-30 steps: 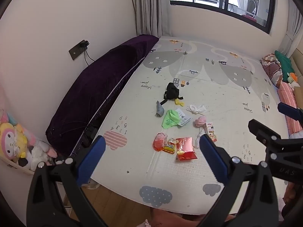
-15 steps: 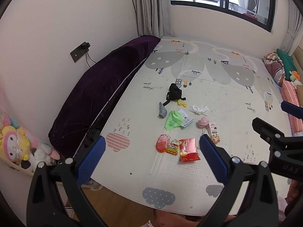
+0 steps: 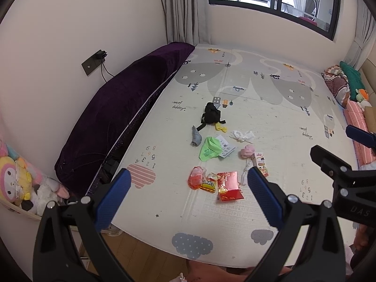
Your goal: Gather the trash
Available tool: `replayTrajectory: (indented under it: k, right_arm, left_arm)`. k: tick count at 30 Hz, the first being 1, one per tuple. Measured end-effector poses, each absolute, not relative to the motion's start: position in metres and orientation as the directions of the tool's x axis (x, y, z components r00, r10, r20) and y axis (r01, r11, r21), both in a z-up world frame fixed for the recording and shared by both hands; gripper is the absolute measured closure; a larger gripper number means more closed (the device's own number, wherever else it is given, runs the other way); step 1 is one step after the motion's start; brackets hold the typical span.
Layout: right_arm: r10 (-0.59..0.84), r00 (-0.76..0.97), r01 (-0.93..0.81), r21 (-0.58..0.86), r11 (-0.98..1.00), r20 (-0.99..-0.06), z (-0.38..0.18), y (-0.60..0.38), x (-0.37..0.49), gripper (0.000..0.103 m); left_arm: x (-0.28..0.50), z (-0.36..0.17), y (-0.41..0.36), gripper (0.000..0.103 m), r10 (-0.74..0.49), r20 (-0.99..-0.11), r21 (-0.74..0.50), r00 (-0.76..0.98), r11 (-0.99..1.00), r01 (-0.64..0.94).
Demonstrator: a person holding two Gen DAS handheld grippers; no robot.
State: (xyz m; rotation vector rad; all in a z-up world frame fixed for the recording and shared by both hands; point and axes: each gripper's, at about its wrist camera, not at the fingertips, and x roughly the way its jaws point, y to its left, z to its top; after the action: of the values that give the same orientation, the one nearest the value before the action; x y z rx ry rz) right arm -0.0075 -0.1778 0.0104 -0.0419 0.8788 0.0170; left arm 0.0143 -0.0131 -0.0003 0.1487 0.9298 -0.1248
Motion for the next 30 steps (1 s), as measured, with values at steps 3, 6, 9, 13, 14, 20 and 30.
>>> replayTrajectory:
  k: [3,6,9,13,14,20,30]
  right_arm:
    - [0.000,0.635,-0.033,-0.027,0.999,-0.773,0.0098,-0.1771,-0.0064,0.006]
    - [0.000,0.633,-0.036,-0.029,0.999,-0.774,0.0087,-0.1752,-0.0070,0.006]
    - [0.002,0.636,-0.037,-0.029,0.999,-0.772,0.0097,-0.1738,-0.0075,0.006]
    - [0.000,0.638,-0.035,-0.028,0.999,-0.770,0.0098,-0.1733,-0.0076,0.006]
    - [0.001,0.638,-0.035,-0.028,0.999,-0.770,0.0099,-0.1733,-0.0076,0.006]
    - [0.001,0.639,-0.035,-0.029,0.999,-0.769,0.0108,-0.1736,-0.0070,0.006]
    - [-0.008,0.644,-0.028,-0.034,0.999,-0.765,0.0118,-0.1749,-0.0083,0.006]
  left_arm:
    - [0.0148,-0.0007,-0.0136,0.004,-0.043,-0.806,0.076,0.590,0.981,0.176]
    - [0.0151,-0.0010,-0.0139,0.004,-0.039,-0.807,0.080,0.589,0.981,0.175]
    - [0.0163,-0.0001,-0.0132,0.004,-0.035,-0.804,0.082,0.594,0.982,0.170]
    - [0.0158,-0.0001,-0.0120,0.004,-0.030,-0.802,0.084,0.597,0.983,0.161]
    - [0.0162,-0.0002,-0.0117,0.004,-0.028,-0.802,0.084,0.596,0.984,0.159]
    - [0.0168,-0.0008,-0.0108,0.004,-0.025,-0.804,0.086,0.594,0.984,0.157]
    - [0.0145,-0.0012,-0.0121,0.004,-0.041,-0.797,0.079,0.603,0.982,0.172]
